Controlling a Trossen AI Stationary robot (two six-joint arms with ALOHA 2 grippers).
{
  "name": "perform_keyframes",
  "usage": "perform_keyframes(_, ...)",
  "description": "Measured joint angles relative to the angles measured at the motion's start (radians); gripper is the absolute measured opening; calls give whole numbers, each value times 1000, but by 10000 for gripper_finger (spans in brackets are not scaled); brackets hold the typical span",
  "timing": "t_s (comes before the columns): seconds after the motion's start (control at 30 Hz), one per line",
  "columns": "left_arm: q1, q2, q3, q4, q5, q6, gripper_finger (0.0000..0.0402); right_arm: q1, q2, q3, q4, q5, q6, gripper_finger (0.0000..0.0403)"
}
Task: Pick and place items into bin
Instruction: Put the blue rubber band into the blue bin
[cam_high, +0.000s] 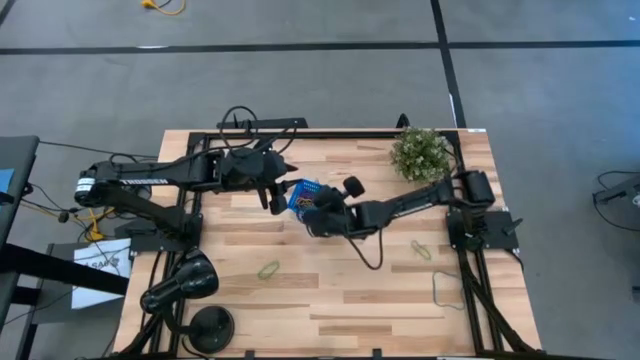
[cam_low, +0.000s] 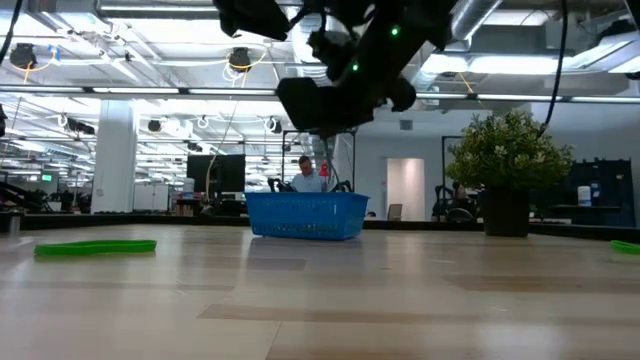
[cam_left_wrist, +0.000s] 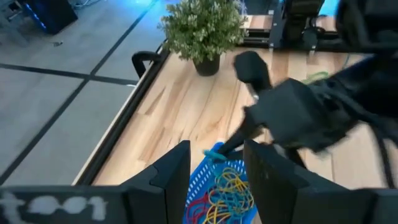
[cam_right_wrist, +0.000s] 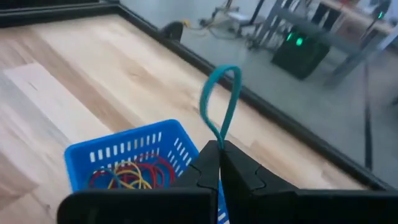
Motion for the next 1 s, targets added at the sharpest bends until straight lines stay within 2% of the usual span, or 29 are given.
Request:
perform_keyframes(0.17, 0, -2, 0, -11, 0, 2, 139, -39, 0, 0, 9, -85, 31, 0)
perform_keyframes(0.33, 0, -2, 0, -12, 0, 3, 139, -56, 0, 0, 30, -289, 34, 0)
perform_keyframes(0.4, 0, -2, 0, -12, 0, 2, 139, -65, 0, 0, 28, -336, 53, 5)
perform_keyframes(0.67, 0, -2, 0, -12, 0, 2, 139, -84, 0, 0, -3, -350, 77, 65)
perform_keyframes(0.87, 0, -2, 0, -12, 0, 1, 139, -79, 0, 0, -51, -454, 78, 114)
perform_keyframes(1.0, 0, -2, 0, -12, -1, 0, 139, -43, 0, 0, -114, -475, 78, 141)
